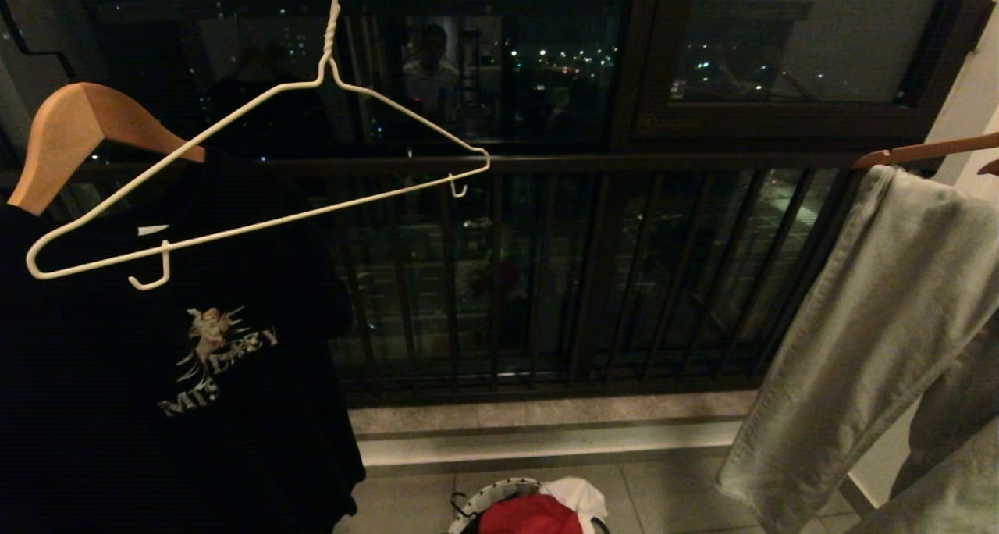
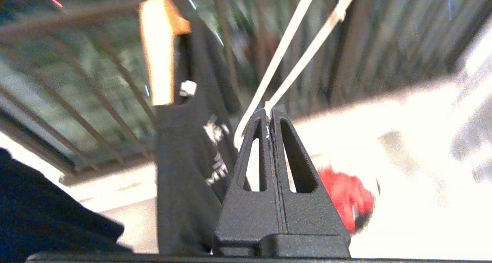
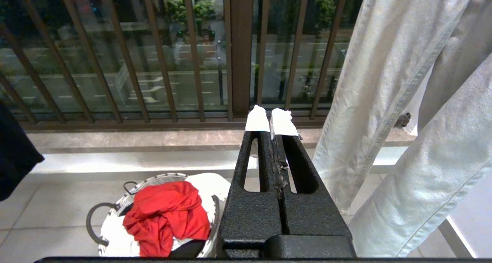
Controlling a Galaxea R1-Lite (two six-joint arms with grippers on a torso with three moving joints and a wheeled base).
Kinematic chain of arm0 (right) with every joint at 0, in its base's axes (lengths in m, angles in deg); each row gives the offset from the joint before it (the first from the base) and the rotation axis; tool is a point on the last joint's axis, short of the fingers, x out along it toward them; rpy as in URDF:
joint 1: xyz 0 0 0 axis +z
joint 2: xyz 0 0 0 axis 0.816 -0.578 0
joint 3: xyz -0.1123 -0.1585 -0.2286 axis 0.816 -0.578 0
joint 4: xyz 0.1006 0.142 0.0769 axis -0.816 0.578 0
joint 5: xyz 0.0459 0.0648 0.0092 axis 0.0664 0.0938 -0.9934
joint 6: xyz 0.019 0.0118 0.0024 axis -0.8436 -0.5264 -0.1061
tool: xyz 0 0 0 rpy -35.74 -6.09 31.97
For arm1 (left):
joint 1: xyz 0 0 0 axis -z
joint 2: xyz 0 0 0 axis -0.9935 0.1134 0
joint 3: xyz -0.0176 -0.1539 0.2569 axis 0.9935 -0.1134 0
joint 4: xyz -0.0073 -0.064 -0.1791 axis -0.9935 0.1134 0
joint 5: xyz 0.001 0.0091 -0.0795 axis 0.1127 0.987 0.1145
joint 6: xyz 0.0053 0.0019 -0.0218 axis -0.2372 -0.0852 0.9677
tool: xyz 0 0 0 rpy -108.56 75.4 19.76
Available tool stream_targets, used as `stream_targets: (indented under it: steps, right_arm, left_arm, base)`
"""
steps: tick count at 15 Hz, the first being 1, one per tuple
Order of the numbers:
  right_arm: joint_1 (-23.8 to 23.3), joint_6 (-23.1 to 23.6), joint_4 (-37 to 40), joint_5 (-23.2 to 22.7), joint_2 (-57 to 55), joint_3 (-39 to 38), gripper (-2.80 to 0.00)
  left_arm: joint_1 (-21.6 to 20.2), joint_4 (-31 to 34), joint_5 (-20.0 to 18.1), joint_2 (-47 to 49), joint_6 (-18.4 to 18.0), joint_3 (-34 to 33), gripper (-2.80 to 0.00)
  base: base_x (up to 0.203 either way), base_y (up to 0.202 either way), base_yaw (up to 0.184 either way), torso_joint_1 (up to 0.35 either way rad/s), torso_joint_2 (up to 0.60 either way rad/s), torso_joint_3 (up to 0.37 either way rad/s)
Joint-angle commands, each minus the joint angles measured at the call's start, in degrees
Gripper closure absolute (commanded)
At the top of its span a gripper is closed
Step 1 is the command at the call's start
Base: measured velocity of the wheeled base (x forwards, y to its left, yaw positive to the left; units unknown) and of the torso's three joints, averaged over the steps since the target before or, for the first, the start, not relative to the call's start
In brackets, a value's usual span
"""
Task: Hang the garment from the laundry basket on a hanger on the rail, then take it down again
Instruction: Pick up the clothes rack on the clothesline
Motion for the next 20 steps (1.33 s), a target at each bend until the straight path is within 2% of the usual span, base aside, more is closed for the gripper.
stream_targets:
  steps: [1,3,5,9,11,12,20]
  right_arm:
    - [0.0,0.0,-0.01,-0.03,0.01,0.0,0.0]
    - [0.0,0.0,-0.05,-0.03,0.01,0.0,0.0]
    - [0.0,0.0,0.02,-0.03,0.01,0.0,0.0]
    - [0.0,0.0,0.02,-0.03,0.01,0.0,0.0]
    - [0.0,0.0,0.02,-0.03,0.01,0.0,0.0]
    - [0.0,0.0,-0.07,-0.03,0.01,0.0,0.0]
    - [0.0,0.0,0.02,-0.03,0.01,0.0,0.0]
  left_arm:
    - [2.55,5.72,-0.16,10.03,-0.75,7.32,0.0]
    - [4.41,9.69,-0.24,15.21,-1.84,11.8,0.0]
    - [4.87,10.57,-0.25,17.75,-4.86,12.66,0.0]
    - [4.83,10.14,-0.34,18.6,-5.28,12.77,0.0]
    - [4.84,7.55,-0.34,18.72,-5.25,12.69,0.0]
    - [4.83,6.78,-0.34,18.84,-5.28,12.69,-2.8]
    - [4.83,5.6,-0.34,22.94,-5.8,12.25,-2.8]
  base:
    - [0.0,0.0,0.0,0.0,0.0,0.0]
    - [0.0,0.0,0.0,0.0,0.0,0.0]
    - [0.0,0.0,0.0,0.0,0.0,0.0]
    - [0.0,0.0,0.0,0.0,0.0,0.0]
    - [0.0,0.0,0.0,0.0,0.0,0.0]
    - [0.0,0.0,0.0,0.0,0.0,0.0]
    - [0.0,0.0,0.0,0.0,0.0,0.0]
